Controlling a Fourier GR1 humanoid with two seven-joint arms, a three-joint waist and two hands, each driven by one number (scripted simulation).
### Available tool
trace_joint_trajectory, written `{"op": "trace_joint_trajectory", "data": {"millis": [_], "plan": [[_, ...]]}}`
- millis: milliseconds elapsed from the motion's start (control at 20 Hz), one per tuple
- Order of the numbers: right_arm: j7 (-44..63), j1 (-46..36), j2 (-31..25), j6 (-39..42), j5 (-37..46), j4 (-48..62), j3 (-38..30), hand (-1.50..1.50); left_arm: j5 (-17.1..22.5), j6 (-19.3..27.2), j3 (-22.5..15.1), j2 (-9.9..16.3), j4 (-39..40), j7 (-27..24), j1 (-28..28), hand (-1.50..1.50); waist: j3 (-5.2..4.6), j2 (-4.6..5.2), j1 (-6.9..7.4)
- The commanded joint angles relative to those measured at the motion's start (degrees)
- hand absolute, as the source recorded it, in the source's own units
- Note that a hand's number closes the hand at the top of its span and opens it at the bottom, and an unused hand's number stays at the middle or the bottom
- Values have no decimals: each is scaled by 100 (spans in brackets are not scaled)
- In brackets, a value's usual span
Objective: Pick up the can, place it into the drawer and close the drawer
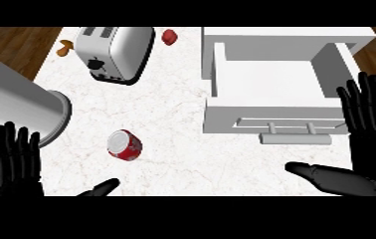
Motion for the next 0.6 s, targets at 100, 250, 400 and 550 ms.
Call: {"op": "trace_joint_trajectory", "data": {"millis": [100, 250, 400, 550], "plan": [[-15, 289, 262, -173, 248, -21, 200, -150, -1006, 767, -981, -26, -887, 798, 657, -150, -3, -6, -24], [62, 173, -170, 276, -357, 140, -430, -150, -926, 847, -962, -27, -416, 582, 477, -150, -6, -2, -37], [-449, 424, -44, 357, -224, 296, -358, -150, -1111, 1042, -1030, -27, -20, 892, -117, -150, -5, 3, -59], [-369, 373, -22, 369, -365, 209, -442, -150, -740, 982, -853, -27, 236, 735, -79, -150, -7, 2, -53]]}}
